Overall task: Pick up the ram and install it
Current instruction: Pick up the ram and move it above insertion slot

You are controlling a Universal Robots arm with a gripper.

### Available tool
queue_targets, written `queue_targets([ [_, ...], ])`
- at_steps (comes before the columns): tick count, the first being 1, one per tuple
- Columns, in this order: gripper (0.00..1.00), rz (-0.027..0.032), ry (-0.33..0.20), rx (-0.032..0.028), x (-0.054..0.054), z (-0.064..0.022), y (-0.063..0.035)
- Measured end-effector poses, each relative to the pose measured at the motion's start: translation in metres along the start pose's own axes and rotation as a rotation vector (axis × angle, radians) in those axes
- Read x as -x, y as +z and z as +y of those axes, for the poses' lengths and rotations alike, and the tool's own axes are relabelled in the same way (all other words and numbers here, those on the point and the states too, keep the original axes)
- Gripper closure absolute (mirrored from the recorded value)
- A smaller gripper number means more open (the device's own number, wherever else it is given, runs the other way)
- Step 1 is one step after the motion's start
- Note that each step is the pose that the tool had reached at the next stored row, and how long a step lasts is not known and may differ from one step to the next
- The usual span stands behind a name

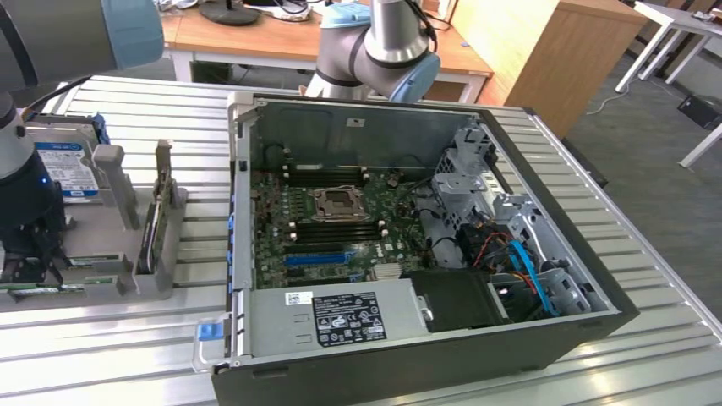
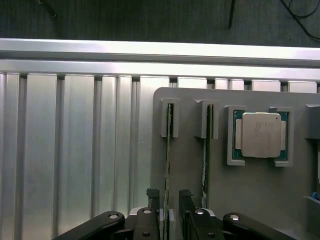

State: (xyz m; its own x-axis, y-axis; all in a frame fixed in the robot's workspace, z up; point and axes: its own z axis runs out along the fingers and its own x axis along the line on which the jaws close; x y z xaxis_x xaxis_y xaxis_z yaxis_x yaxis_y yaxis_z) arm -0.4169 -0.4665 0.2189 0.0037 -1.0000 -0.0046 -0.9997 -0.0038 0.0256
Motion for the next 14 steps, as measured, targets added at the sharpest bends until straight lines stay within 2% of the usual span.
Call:
queue_targets([
  [14, 0.70, 0.0002, -0.008, 0.0001, 0.0000, -0.0002, 0.0087],
])
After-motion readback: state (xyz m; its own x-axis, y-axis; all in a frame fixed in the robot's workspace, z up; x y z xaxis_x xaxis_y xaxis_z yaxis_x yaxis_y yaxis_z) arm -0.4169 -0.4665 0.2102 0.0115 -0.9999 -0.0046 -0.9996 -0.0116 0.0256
